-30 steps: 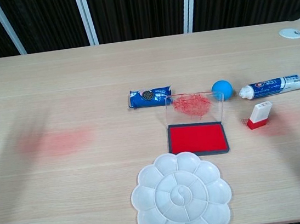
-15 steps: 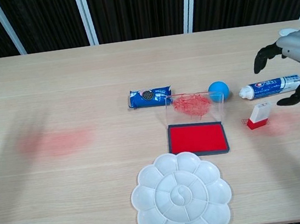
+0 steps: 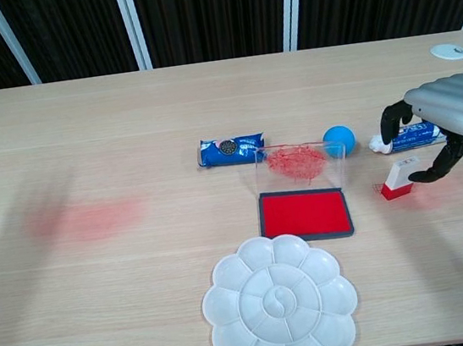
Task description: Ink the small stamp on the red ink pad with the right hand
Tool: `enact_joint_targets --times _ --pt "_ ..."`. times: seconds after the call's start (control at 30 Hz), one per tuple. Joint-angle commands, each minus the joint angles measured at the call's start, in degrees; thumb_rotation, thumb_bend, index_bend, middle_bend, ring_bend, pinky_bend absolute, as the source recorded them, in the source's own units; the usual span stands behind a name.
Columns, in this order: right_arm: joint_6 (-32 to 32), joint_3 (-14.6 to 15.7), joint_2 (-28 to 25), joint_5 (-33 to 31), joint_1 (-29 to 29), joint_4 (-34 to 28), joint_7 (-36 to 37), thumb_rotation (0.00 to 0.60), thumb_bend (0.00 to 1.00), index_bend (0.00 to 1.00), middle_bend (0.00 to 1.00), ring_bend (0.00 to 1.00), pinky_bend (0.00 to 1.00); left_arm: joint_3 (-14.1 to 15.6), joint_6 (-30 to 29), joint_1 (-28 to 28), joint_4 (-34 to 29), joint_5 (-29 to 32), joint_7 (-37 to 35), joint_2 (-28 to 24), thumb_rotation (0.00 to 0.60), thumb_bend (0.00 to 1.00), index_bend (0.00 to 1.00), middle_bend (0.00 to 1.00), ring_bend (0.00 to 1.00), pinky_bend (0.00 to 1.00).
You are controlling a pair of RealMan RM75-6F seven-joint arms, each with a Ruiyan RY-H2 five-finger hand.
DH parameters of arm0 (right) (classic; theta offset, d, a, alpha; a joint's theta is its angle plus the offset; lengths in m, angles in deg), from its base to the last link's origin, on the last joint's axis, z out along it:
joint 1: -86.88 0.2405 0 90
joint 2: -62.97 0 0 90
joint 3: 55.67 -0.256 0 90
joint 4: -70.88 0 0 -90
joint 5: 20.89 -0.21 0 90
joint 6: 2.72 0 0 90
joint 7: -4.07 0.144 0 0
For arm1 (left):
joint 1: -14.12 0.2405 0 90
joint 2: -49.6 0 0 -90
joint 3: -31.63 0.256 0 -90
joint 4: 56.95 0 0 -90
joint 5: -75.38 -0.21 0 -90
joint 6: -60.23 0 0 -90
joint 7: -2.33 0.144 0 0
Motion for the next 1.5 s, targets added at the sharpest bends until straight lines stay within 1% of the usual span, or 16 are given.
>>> enact_joint_targets --times 0.03,0.3,0.5,0.7,0.97,1.5 --pt "-0.4 0.4 0.7 -0.4 0.3 1.0 0.3 0.600 0.29 0.44 0.37 0.30 0.33 0.0 0.1 0.0 0.0 0.1 -0.1 -0.1 0.600 0.00 0.00 0.00 0.00 0.00" --pt "-0.8 0.6 2.1 -1.5 0.7 3.4 1.1 0.600 0.29 0.45 0.38 0.30 0.33 0.0 0.2 -0.1 0.0 0.2 -0.4 -0.1 0.600 0.00 0.00 0.00 0.00 0.00" --pt "-1.3 0.8 2.8 -2.5 1.0 4.8 1.5 0.600 0.32 0.45 0.38 0.30 0.33 0.0 0.4 -0.2 -0.1 0.3 -0.5 -0.2 0.600 0.00 0.00 0.00 0.00 0.00" --pt "-1.5 1.0 3.5 -3.0 1.2 6.0 1.8 0.600 0.36 0.48 0.38 0.30 0.33 0.0 0.4 -0.2 -0.1 0.5 -0.4 -0.2 0.600 0.00 0.00 0.00 0.00 0.00" --pt "-1.4 1.0 4.4 -3.3 1.5 6.6 2.0 0.600 0.38 0.50 0.39 0.30 0.33 -0.1 0.6 -0.3 -0.2 0.8 -0.4 -0.2 0.600 0.00 0.00 0.00 0.00 0.00" --pt "-1.6 1.1 5.2 -4.2 2.0 7.3 1.5 0.600 0.39 0.52 0.40 0.30 0.33 0.0 0.7 -0.3 -0.4 1.0 -0.6 -0.4 0.600 0.00 0.00 0.00 0.00 0.00"
